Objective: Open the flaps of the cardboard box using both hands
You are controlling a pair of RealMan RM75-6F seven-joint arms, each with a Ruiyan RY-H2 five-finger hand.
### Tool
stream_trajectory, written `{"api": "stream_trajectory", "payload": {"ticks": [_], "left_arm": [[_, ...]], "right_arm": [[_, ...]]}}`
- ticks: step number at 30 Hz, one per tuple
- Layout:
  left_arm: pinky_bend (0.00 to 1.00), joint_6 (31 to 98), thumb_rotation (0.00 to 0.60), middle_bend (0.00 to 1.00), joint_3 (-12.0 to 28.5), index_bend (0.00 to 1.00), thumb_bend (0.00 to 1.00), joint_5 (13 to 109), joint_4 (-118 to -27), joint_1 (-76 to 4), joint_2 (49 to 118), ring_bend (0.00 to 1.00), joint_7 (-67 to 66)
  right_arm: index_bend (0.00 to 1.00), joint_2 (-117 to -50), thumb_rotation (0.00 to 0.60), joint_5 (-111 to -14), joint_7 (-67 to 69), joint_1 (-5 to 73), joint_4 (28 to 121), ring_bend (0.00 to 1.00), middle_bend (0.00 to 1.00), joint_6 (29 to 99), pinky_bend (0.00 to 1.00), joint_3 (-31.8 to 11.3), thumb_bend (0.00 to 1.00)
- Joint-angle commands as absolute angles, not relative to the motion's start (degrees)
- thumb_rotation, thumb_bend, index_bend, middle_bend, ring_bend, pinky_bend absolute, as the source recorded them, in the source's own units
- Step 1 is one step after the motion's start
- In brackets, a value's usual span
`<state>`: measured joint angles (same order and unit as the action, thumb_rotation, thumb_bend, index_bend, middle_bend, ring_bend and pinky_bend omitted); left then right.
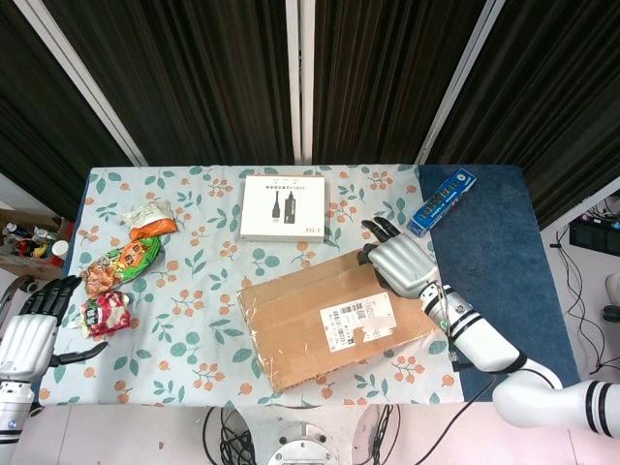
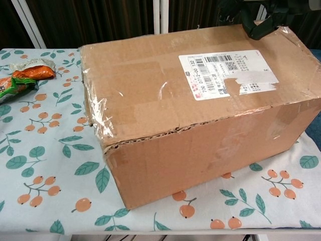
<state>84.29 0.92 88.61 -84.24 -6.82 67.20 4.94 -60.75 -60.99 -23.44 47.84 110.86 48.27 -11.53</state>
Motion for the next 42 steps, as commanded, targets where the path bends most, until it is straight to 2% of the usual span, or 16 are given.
{"api": "stream_trajectory", "payload": {"ticks": [1,13,23,30,35,38,42], "left_arm": [[0.18,84.2,0.365,0.07,0.9,0.05,0.02,88.7,-84.4,-6.9,67.3,0.07,4.8],[0.18,84.3,0.363,0.07,0.8,0.05,0.02,89.0,-85.7,-7.0,67.2,0.07,3.2],[0.18,83.9,0.365,0.07,0.7,0.05,0.02,89.3,-86.9,-7.4,67.0,0.07,2.1],[0.18,83.8,0.365,0.07,0.7,0.05,0.02,89.5,-87.2,-7.5,67.1,0.07,1.8],[0.18,84.0,0.365,0.07,0.4,0.05,0.02,89.7,-87.3,-7.4,67.2,0.07,1.6],[0.18,84.3,0.364,0.07,0.4,0.05,0.02,89.9,-87.6,-7.3,66.9,0.07,1.4],[0.18,84.7,0.364,0.07,0.3,0.05,0.02,90.1,-88.1,-7.1,66.6,0.07,1.2]], "right_arm": [[0.55,-59.3,0.6,-63.0,-22.0,46.7,112.1,0.03,0.46,49.5,0.0,-11.0,1.0],[0.54,-49.0,0.6,-77.2,-14.8,38.8,121.4,0.04,0.47,58.0,0.0,-9.5,1.0],[0.52,-41.7,0.6,-97.7,-12.4,25.9,125.8,0.04,0.47,72.7,0.0,-2.7,1.0],[0.51,-39.3,0.6,-107.0,-11.2,18.4,125.2,0.05,0.47,79.8,0.0,2.0,1.0],[0.51,-38.1,0.6,-110.2,-7.1,15.3,124.1,0.13,0.54,80.6,0.0,5.2,1.0],[0.5,-38.3,0.6,-111.8,-5.7,14.2,122.9,0.13,0.54,83.2,0.0,4.8,1.0],[0.43,-39.3,0.6,-114.8,-3.7,13.0,122.2,0.12,0.51,87.5,0.0,3.9,1.0]]}}
